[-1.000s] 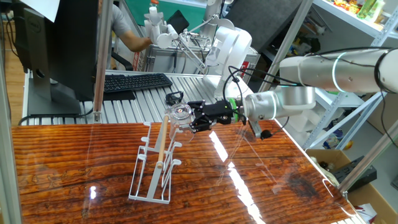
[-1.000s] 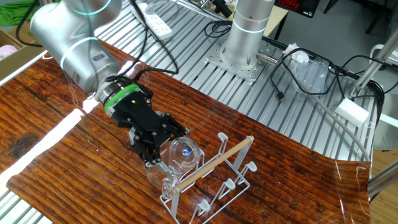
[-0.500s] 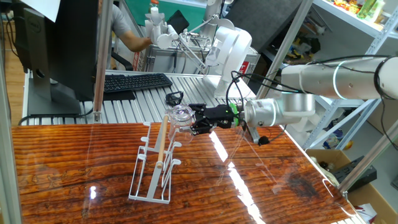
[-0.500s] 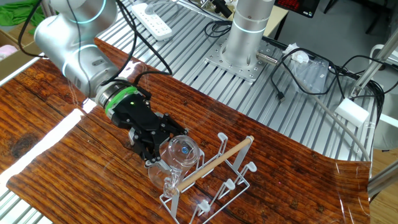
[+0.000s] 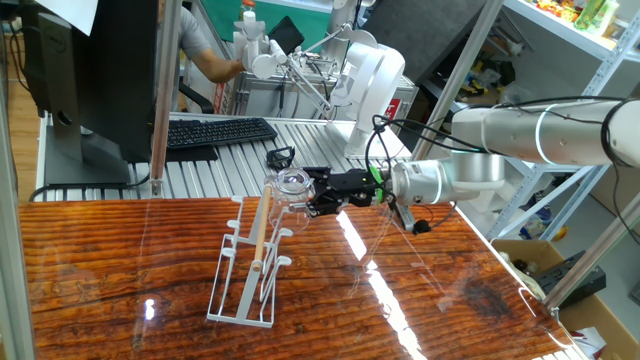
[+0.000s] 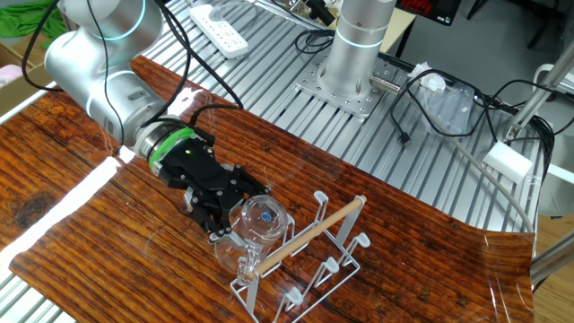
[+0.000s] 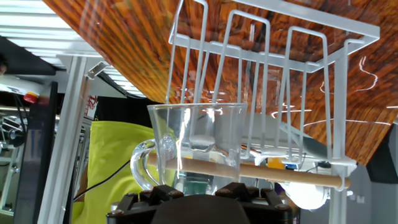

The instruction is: Put the cup on the cup rack

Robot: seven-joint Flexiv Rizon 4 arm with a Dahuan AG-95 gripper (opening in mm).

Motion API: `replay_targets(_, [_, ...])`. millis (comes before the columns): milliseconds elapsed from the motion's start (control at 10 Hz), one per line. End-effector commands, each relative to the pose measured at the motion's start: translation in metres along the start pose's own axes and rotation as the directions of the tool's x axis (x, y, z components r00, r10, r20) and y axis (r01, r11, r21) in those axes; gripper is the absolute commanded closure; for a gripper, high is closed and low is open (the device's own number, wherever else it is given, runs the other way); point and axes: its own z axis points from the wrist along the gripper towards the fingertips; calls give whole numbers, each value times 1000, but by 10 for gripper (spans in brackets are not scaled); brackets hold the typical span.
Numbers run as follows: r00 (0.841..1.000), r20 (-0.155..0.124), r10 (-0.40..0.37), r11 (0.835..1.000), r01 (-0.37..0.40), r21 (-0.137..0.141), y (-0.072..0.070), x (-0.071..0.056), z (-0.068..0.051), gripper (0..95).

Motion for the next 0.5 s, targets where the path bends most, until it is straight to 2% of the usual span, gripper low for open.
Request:
replay_targets(100, [1000, -3, 16, 1000, -16, -7, 0, 1, 0, 190])
replay_targets(200, [1000, 0, 22, 1000, -22, -9, 0, 1, 1, 190])
replay_targets(300, [1000, 2, 24, 1000, -24, -8, 1, 1, 1, 0])
replay_targets(500, [1000, 5, 23, 1000, -23, -8, 1, 1, 1, 0])
